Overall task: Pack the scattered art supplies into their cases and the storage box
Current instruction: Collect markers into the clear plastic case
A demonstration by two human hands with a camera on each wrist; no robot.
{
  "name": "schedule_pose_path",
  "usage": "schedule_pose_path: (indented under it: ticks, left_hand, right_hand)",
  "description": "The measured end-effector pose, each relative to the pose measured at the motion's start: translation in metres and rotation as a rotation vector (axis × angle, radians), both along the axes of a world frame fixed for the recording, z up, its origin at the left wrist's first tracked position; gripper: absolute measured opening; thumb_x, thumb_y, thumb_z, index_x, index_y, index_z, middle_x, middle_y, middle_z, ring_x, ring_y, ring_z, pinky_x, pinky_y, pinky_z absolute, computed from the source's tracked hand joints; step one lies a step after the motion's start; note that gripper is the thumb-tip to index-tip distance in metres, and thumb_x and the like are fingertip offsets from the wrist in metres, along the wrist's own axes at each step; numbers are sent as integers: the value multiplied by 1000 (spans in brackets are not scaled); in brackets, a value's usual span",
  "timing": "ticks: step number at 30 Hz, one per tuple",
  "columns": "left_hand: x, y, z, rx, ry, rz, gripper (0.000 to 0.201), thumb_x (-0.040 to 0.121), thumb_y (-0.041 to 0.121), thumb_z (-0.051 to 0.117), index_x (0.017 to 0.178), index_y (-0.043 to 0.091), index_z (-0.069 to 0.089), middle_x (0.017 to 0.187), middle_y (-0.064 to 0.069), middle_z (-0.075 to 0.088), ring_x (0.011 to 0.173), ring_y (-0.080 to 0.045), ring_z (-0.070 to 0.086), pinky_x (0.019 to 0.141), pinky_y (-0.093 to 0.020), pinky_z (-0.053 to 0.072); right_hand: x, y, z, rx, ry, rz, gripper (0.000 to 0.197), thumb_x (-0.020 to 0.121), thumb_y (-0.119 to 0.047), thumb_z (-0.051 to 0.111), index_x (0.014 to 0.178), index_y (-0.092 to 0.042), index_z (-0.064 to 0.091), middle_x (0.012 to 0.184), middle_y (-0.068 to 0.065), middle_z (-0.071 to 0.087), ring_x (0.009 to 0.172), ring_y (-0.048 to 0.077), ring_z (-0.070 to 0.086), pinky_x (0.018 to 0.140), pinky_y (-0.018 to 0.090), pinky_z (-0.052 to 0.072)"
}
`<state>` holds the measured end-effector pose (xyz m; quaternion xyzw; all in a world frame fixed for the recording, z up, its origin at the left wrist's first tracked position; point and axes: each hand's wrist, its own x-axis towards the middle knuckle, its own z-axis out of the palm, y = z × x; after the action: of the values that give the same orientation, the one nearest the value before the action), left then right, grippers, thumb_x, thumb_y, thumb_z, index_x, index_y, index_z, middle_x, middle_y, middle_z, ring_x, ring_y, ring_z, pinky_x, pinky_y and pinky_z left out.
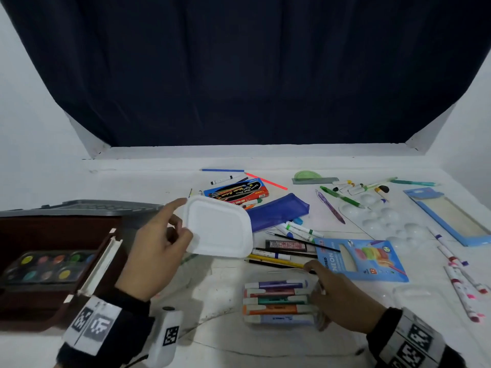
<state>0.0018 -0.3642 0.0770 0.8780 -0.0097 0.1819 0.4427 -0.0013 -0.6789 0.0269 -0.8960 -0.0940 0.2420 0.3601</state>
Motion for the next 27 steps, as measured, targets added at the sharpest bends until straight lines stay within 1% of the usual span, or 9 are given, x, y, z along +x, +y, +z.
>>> schedule_pose_path:
  ticks: [1,5,8,10,12,15,17,22,27]
  left_hand:
    - [-2,1,0,-79,14,-22,45,90,-1,58,122,32,55,80,6,54,56,-24,56,57,-20,44]
    - [-15,-6,-26,-329,174,-135,46,89,-12,57,118,23,59,79,-2,50,55,-11,55,55,-20,49]
    - [-30,-14,-55,-349,329,-170,45,88,-12,61,122,18,60,71,2,55,57,-15,59,60,-31,56]
    - [-37,-16,-71,-332,402,-173,44,88,-7,63,124,19,60,74,0,56,58,-18,60,61,-33,56]
    - [-40,-15,-79,-293,442,-179,44,89,-3,64,124,24,59,75,0,56,59,-20,58,61,-33,54]
    - [-37,-12,-80,-194,437,-186,44,89,1,65,121,31,59,74,2,57,56,-16,59,57,-29,53]
    - [-35,-11,-78,-121,431,-202,42,89,7,67,120,34,57,75,-1,59,53,-10,61,56,-20,50]
    - [-26,-2,-75,192,376,-186,38,81,36,75,115,41,58,74,11,62,64,-3,59,61,-13,43]
    - [-19,2,-78,164,426,-242,43,72,43,83,104,34,55,87,11,61,64,-8,63,64,-21,51]
  right_hand:
    - [2,4,-1,-2,-12,10,29,98,-11,51,122,-23,40,90,1,65,70,16,71,62,29,60]
    - [11,21,-5,120,-11,-35,30,98,-6,45,117,-29,49,91,16,69,71,26,73,66,40,62]
    - [14,29,-10,-15,-187,66,26,101,-21,38,117,-26,57,101,16,68,75,29,73,68,44,61]
    - [13,37,-8,-13,-169,-35,40,99,-34,32,124,-15,56,116,17,65,86,30,71,71,39,60]
    - [12,37,-12,-16,-162,38,42,88,-33,47,115,-2,60,124,17,61,91,31,69,71,34,57]
    - [20,40,-19,-19,-335,57,42,97,-34,53,137,-22,47,129,-2,56,110,17,58,90,28,50]
    - [23,43,-24,-61,-286,82,45,96,-40,52,139,-33,42,127,-9,54,112,10,52,96,29,46]
    - [35,45,-21,-95,-286,117,38,92,-41,58,129,-34,50,123,-11,60,109,8,54,97,34,46]
    - [48,51,-16,-142,-208,159,35,93,-37,59,126,-34,46,123,-5,59,106,12,55,92,32,47]
